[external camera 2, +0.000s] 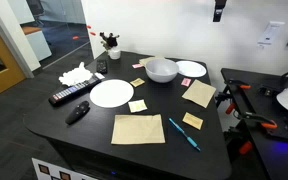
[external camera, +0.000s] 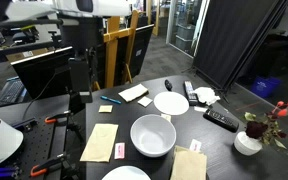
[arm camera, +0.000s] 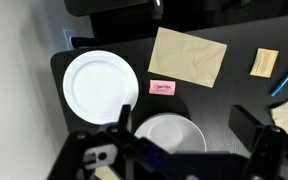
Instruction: Move the white bowl to the left
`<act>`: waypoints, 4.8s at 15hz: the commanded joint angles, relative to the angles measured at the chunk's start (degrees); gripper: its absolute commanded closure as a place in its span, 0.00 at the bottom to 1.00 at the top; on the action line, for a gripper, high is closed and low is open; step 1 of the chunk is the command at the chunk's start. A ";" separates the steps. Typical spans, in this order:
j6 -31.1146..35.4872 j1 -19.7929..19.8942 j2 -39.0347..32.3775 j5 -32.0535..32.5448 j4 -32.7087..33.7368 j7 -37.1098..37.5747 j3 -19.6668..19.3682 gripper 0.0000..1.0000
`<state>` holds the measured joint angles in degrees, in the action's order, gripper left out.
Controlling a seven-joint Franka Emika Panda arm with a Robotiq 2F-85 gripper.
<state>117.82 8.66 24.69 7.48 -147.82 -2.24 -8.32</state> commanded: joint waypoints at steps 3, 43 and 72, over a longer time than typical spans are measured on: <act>-0.08 0.20 -0.02 -0.10 0.06 -0.08 0.19 0.00; 41.19 -8.54 -37.60 27.41 5.68 28.11 2.63 0.00; 42.56 -16.07 -49.79 17.49 13.73 24.24 -4.40 0.26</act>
<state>159.55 -6.46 -23.65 26.87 -135.18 23.73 -11.95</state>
